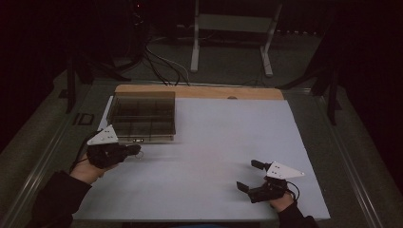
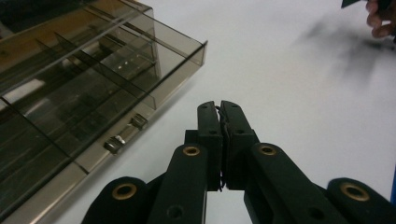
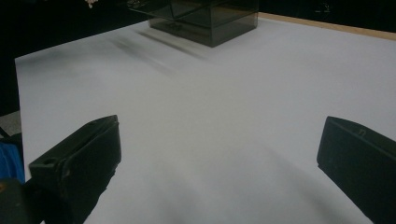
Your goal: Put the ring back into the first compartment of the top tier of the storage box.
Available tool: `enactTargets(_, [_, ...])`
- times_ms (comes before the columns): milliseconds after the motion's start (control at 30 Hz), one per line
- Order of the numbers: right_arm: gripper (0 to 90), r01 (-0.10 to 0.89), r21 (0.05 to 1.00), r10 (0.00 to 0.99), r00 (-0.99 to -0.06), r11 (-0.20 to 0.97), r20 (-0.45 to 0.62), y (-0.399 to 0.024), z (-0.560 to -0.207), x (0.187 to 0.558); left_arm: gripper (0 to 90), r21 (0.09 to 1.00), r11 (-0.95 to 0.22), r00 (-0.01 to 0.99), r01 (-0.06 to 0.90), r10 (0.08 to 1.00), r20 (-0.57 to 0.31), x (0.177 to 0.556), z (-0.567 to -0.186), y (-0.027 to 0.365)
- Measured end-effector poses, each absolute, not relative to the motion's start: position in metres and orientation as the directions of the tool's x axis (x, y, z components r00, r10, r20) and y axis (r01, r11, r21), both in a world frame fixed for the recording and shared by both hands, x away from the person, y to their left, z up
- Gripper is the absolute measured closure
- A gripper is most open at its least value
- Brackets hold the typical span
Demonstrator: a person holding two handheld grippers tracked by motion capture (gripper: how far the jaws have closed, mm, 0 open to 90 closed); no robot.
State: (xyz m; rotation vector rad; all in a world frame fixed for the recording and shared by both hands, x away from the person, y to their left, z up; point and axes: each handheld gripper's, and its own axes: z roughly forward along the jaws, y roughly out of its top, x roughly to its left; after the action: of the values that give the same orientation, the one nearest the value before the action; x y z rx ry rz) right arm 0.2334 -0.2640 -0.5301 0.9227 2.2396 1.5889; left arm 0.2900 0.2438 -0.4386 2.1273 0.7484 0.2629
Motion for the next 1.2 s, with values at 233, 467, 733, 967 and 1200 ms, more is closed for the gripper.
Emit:
enactTargets(233, [0.0,0.351,0.913,0.618,-0.770,0.208,0.155,-0.264,-0.530,0.233,90.0,0.783,-0.458,0.787,0.421,0.614,-0.064,0.294,-0.435,0.248])
enactTargets(467, [0.0,0.349,0.914,0.623,-0.767,0.207,0.152,-0.264,-0.529,0.233,90.0,0.791,-0.441,0.773,0.424,0.631,-0.062,0.301,-0.430,0.254])
enactTargets(733, [0.0,0.347,0.915,0.622,-0.768,0.207,0.150,-0.264,-0.529,0.233,90.0,0.799,-0.428,0.762,0.423,0.645,-0.057,0.310,-0.424,0.258])
enactTargets(967, [0.0,0.346,0.915,0.622,-0.768,0.207,0.150,-0.264,-0.529,0.233,90.0,0.800,-0.419,0.749,0.429,0.661,-0.055,0.319,-0.421,0.261])
enactTargets(1200, [0.0,0.350,0.913,0.621,-0.769,0.208,0.153,-0.264,-0.530,0.233,90.0,0.793,-0.419,0.737,0.442,0.673,-0.055,0.326,-0.419,0.267])
